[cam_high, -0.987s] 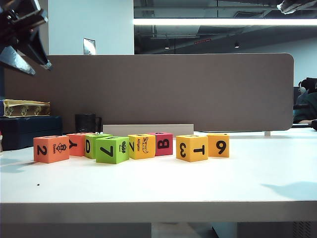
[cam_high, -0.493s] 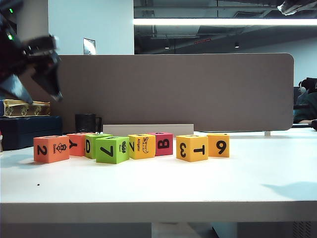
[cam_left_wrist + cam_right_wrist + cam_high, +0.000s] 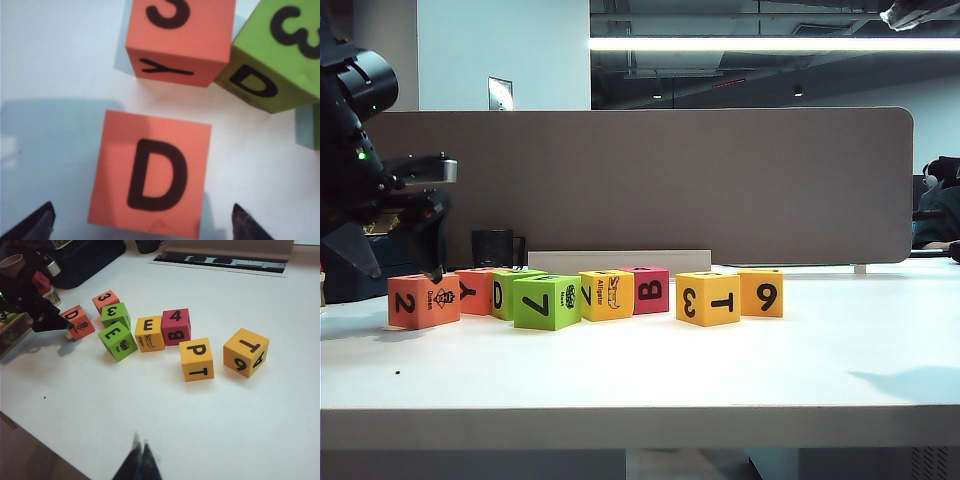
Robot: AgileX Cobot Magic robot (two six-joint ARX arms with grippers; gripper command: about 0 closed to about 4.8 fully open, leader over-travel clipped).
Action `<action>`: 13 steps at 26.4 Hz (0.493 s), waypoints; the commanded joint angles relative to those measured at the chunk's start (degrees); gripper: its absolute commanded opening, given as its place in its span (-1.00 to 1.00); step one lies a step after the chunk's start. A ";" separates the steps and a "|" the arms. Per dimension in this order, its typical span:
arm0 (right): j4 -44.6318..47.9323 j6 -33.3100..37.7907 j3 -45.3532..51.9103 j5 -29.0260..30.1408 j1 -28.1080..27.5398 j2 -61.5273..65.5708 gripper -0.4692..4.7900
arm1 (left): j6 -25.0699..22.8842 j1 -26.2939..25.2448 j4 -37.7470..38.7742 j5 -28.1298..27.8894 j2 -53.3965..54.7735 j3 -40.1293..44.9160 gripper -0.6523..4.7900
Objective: Select the appropriate blocks from the scattered letter blocks on the table and arrange them in a row to spell out "DEEP".
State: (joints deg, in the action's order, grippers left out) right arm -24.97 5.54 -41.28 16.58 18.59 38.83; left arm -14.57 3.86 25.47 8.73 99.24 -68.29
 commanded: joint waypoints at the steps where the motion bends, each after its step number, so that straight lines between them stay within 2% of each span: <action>1: -0.11 -0.02 -0.37 0.15 0.02 -0.02 -0.84 | -0.22 0.04 -1.68 -0.13 1.05 -0.28 1.00; 6: -0.96 -0.02 -0.37 0.11 0.00 -0.02 -0.84 | -0.17 0.37 -3.78 -0.15 3.19 -0.28 1.00; 8: -0.96 -0.02 -0.37 0.11 0.00 -0.02 -0.84 | 0.00 0.52 -4.68 -0.09 3.96 -0.31 0.87; 11: -0.94 -0.02 -0.37 0.11 0.00 0.04 -0.84 | 0.20 1.18 -5.62 0.04 4.02 -0.31 0.48; 13: -0.96 -0.02 -0.37 0.11 -0.02 0.22 -0.84 | 0.83 1.27 -5.62 0.50 4.02 -0.31 0.34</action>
State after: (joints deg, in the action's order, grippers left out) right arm -26.48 5.54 -41.28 16.58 18.57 39.00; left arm -14.35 4.93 20.32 8.84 103.50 -68.31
